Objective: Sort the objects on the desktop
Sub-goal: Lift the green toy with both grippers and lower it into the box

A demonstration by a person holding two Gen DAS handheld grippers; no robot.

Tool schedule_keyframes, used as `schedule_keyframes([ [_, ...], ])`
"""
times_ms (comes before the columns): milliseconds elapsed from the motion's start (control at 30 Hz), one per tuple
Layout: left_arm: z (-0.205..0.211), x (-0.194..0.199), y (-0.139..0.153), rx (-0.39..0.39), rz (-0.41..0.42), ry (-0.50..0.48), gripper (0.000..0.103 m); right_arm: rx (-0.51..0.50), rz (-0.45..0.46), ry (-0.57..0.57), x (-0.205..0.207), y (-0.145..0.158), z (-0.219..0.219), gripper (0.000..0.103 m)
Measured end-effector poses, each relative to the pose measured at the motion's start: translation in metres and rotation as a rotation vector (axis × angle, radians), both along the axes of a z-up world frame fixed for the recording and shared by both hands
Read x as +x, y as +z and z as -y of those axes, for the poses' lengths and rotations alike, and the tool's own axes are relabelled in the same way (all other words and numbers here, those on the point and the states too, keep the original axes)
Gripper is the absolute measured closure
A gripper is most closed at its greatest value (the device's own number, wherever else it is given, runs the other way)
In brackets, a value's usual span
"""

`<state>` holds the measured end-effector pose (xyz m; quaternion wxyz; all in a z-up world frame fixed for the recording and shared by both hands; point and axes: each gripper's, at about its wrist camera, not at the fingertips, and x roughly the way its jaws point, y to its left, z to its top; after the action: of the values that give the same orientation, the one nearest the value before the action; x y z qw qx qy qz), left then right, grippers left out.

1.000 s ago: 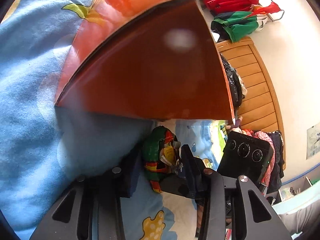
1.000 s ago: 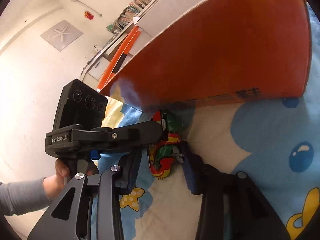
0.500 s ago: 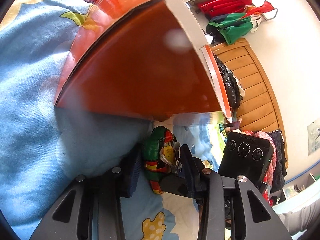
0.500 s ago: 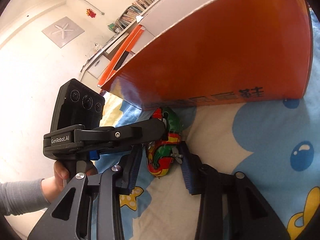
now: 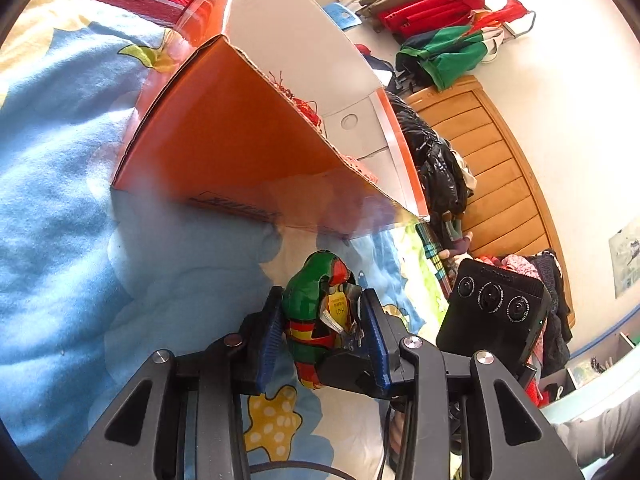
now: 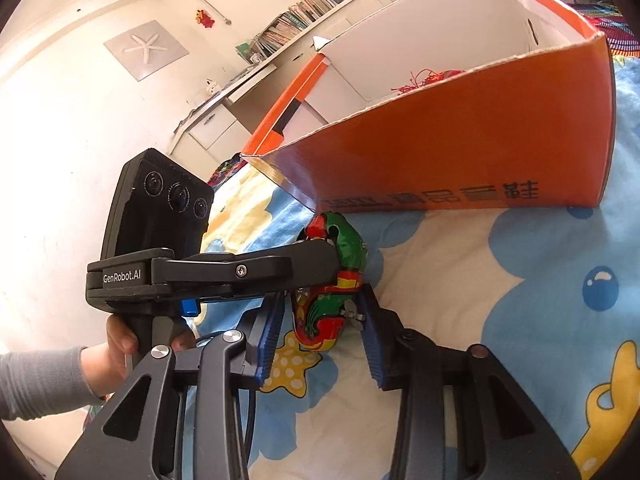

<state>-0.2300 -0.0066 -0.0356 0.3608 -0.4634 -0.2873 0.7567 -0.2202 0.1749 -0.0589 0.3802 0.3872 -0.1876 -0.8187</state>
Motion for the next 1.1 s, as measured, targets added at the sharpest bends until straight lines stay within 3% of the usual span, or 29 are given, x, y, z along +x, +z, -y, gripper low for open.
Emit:
schedule_keyframes([
  [400, 0.012, 0.006, 0.02, -0.013, -0.046, -0.013, 0.068, 0.01, -0.047, 0.019, 0.003, 0.011, 0.002, 0.067],
  [1100, 0.001, -0.031, 0.097, 0.002, -0.096, 0.011, 0.068, 0.017, -0.116, -0.015, -0.026, 0.09, 0.007, 0.067],
])
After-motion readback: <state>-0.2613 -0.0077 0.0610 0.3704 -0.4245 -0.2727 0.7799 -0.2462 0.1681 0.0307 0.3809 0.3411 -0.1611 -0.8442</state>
